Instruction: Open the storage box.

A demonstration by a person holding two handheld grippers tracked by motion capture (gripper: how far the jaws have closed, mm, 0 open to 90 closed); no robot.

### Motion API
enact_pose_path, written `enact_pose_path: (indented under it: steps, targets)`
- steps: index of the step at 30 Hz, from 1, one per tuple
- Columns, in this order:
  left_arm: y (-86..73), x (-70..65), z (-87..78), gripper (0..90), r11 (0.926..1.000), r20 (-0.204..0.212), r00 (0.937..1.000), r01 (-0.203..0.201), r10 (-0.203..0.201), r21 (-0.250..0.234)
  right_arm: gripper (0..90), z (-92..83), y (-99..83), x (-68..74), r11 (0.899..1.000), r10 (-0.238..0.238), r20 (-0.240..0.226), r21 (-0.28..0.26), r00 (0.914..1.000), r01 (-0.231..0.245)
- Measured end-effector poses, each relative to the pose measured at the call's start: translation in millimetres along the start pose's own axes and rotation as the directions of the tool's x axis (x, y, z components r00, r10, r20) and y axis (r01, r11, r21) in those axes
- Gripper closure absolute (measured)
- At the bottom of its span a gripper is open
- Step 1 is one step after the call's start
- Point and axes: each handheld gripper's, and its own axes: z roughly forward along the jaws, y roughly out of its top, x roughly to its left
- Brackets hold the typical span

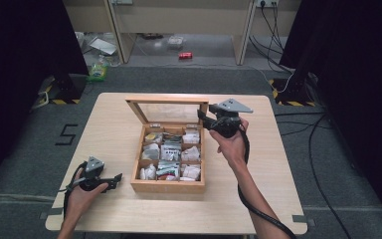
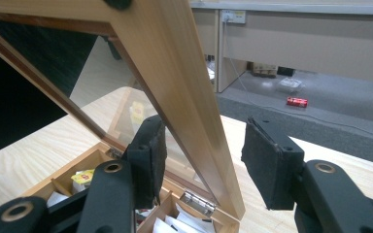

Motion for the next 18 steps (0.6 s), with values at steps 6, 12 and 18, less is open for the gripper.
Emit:
enact_pose_path:
  steps: [6, 12, 18]
  targets:
    - [0.0, 0.1, 0.0, 14.3, 1.0000, 0.000, 1.0000, -0.001, 0.001, 0.000, 51.3, 6.7, -2.7, -3.4, 1.000, 0.010, 0.013, 0.000, 0.9999, -0.010]
    - [0.0, 0.1, 0.0, 14.3, 1.0000, 0.000, 1.0000, -0.001, 0.001, 0.000, 51.3, 11.5, -4.9, -5.2, 1.000, 0.025, 0.023, 0.004, 0.9994, -0.025]
    - [0.0, 0.2, 0.0, 14.3, 1.0000, 0.001, 1.0000, -0.001, 0.001, 0.001, 51.5, 15.8, -3.8, -7.0, 1.000, 0.030, 0.036, 0.003, 0.9989, -0.030]
